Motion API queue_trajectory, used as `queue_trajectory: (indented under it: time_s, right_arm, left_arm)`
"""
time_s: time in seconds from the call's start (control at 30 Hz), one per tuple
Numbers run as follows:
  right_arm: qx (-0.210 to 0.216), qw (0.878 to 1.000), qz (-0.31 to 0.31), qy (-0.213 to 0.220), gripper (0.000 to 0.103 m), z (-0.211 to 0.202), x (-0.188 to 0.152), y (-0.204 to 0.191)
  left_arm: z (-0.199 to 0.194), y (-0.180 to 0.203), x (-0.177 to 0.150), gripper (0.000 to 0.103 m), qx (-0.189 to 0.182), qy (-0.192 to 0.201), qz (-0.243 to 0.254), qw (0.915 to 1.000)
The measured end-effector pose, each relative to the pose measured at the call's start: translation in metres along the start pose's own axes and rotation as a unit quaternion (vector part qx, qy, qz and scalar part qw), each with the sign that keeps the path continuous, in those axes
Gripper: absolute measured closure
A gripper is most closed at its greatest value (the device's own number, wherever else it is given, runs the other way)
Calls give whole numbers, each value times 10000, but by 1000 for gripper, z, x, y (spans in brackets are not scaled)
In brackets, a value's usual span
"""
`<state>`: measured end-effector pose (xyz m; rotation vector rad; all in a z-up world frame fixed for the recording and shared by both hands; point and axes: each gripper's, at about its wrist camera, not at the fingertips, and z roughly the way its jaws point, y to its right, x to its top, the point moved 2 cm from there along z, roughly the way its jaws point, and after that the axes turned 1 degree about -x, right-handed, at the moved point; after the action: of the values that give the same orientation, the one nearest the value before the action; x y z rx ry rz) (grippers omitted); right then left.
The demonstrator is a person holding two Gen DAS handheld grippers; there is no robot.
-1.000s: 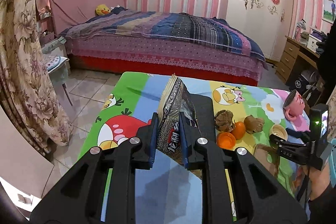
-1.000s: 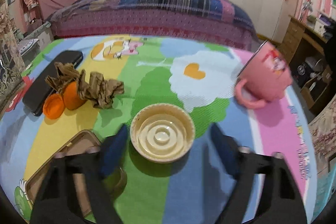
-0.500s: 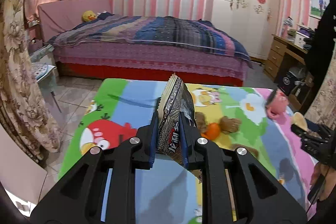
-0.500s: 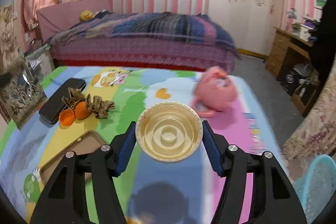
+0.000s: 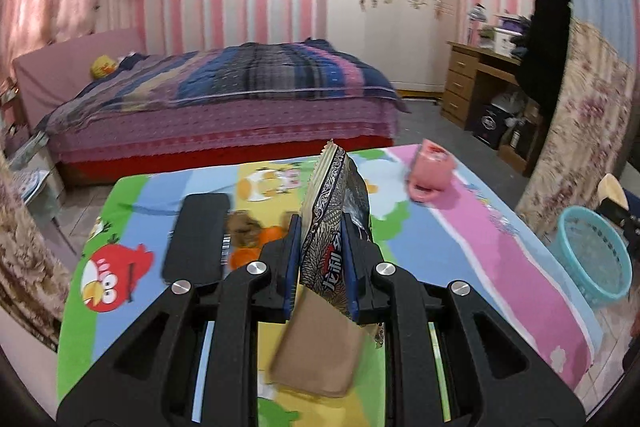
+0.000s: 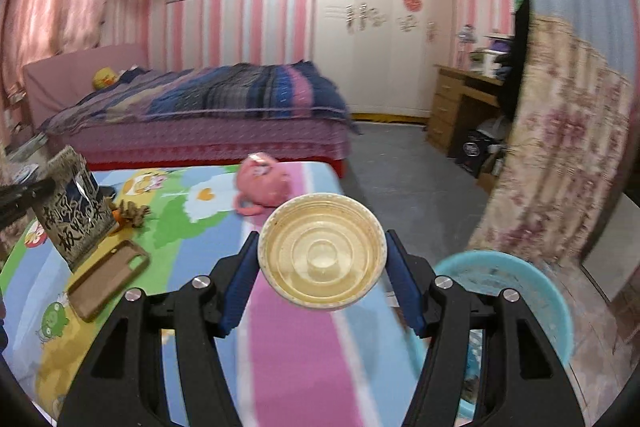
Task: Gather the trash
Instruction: 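Carry the snack bag in the left tool while the right tool carries the lid to the basket, then open the left tool to drop the snack bag while the right tool drops the lid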
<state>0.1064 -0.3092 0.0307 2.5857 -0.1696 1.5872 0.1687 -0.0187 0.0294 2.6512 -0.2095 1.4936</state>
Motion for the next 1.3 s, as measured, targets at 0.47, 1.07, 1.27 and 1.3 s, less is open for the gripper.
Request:
queue_trajectory:
  time_s: [0.47, 1.07, 1.27, 1.3]
  right_arm:
    - [-859, 9939, 684, -55, 42, 9, -19, 111]
    - [-1532, 9766, 1511, 45, 42, -10, -36, 219]
    - [-1636, 9745, 1538, -32, 42, -8, -41, 229]
    - [-1639, 9744, 1536, -36, 42, -9, -43, 229]
  left_arm:
    - [14, 110, -4, 86, -712, -101, 337, 9968]
    - [38, 340, -6, 86, -2385, -148, 1077, 9650]
    - [53, 360, -18, 60, -2228, -248, 1330, 9654]
    - [55, 358, -18, 44, -2155, -251, 1337, 9670]
